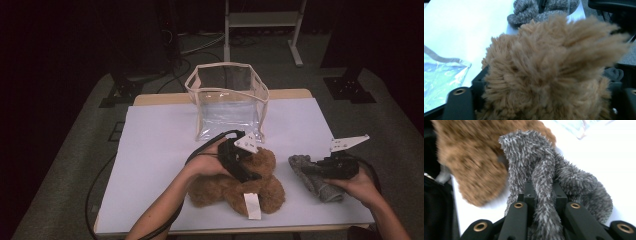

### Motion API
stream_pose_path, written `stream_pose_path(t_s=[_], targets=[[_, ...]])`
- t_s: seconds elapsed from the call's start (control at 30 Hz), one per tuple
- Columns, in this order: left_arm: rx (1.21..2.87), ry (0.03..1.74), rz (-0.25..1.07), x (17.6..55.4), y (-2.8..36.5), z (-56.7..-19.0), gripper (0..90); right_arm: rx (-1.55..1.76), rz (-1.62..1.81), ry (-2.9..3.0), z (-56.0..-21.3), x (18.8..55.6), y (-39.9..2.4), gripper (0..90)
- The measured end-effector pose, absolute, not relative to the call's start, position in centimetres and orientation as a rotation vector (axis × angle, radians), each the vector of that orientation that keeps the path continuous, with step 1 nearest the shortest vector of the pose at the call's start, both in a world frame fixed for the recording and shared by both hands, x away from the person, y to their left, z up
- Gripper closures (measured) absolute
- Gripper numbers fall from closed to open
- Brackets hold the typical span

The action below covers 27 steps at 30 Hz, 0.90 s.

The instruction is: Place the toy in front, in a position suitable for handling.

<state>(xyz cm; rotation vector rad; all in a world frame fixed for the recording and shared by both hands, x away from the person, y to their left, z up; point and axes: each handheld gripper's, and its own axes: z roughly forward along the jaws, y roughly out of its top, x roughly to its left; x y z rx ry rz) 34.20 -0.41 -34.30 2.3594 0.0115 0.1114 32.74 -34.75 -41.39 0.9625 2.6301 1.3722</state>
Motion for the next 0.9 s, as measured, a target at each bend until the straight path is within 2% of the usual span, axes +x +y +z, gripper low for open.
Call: stream_pose_path(t_s=[0.13,0.17,0.27,0.47,0.9], targets=[[2.34,0.015,0.112,33.8,-0.1,-34.0,15.6,0.994,1.362,2.623,-42.0,32.7,-35.5,64.7],[2.342,0.008,0.113,33.8,0.1,-33.9,15.6,0.994,1.362,2.623,-42.0,32.7,-35.5,64.7],[2.325,0.014,0.111,33.7,0.5,-33.5,14.0,0.989,1.37,2.617,-41.5,32.6,-35.7,53.8],[2.302,0.023,0.106,33.6,1.5,-32.8,13.9,0.965,1.395,2.607,-40.6,32.5,-35.4,49.8],[2.26,0.067,0.141,33.3,4.9,-32.0,11.9,0.795,1.432,2.652,-36.7,33.2,-32.1,46.9]])
